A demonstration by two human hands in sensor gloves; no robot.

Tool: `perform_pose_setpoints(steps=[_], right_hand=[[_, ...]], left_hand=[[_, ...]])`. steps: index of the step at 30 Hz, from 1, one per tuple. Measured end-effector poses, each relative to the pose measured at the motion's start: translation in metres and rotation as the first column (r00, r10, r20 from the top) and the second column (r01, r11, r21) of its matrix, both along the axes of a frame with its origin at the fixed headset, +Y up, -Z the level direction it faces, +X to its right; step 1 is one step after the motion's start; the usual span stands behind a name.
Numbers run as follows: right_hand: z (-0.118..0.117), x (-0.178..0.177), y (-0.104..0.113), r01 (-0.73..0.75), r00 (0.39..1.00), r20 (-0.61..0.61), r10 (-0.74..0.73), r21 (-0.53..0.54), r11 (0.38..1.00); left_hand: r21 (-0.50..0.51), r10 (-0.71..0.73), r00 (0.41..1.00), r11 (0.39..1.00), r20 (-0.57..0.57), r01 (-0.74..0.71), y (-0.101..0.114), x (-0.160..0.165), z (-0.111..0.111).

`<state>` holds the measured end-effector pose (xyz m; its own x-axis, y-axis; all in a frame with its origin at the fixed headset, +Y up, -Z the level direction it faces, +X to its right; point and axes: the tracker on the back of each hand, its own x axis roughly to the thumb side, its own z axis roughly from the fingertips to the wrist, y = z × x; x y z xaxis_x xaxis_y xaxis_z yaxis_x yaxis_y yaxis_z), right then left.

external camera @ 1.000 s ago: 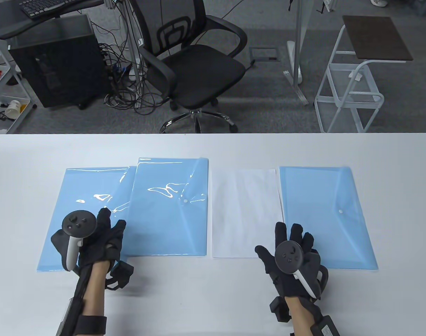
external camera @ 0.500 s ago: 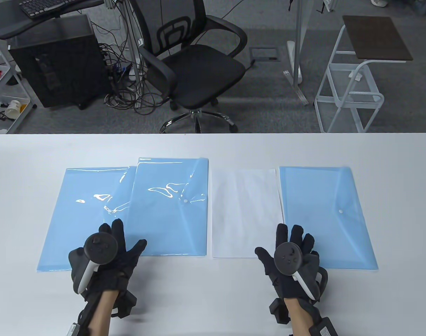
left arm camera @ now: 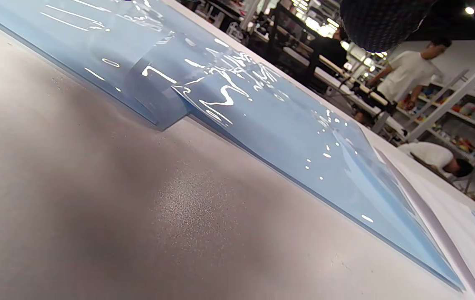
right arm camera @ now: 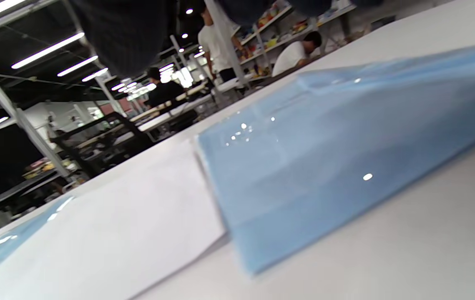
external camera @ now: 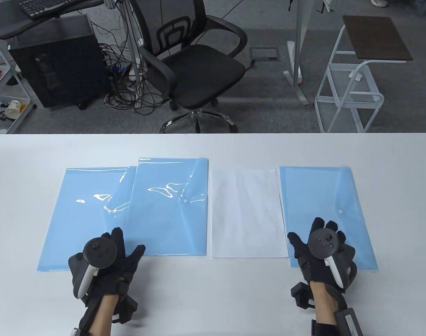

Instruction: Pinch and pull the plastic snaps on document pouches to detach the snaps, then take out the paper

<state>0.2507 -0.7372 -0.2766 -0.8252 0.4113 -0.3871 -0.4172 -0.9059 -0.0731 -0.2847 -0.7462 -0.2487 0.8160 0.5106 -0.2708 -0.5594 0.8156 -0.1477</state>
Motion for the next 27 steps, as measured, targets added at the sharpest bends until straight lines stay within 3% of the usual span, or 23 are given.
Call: perform_pose_setpoints(steps=[15, 19, 27], right_hand=[[-0.030, 0.114, -0.030, -0.019, 0.934, 0.352, 0.068, -0.141, 0.990], [-0.032, 0.127, -0.037, 0.049, 0.921, 0.390, 0.015, -0.155, 0.987], [-0.044, 0.127, -0.039, -0.083, 0.899, 0.405, 0.170, -0.222, 0.972]], left_hand=[[-0.011, 0.002, 1.000, 1.000, 0.006, -0.002, 0.001, 0.000, -0.004], [-0.015, 0.012, 1.000, 1.000, 0.008, -0.012, 0.001, 0.000, -0.005], [-0.024, 0.030, 0.999, 0.999, 0.012, -0.030, 0.001, 0.002, -0.006]])
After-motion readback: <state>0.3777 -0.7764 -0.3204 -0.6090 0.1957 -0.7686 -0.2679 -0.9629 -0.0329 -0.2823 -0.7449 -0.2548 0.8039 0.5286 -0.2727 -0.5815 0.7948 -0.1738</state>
